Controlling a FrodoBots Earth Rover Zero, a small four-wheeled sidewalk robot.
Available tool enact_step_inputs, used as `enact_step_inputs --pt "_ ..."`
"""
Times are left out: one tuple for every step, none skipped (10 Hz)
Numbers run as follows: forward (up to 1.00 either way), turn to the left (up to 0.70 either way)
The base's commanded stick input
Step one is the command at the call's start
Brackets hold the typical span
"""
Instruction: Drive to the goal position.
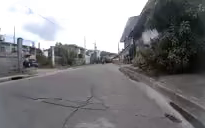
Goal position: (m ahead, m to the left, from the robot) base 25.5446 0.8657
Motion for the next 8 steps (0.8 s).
enact_step_inputs --pt "1.00 0.06" --pt "1.00 0.06" --pt "1.00 0.06" --pt "1.00 0.01" --pt "1.00 -0.30" --pt "1.00 -0.34" --pt "1.00 -0.34" --pt "1.00 -0.34"
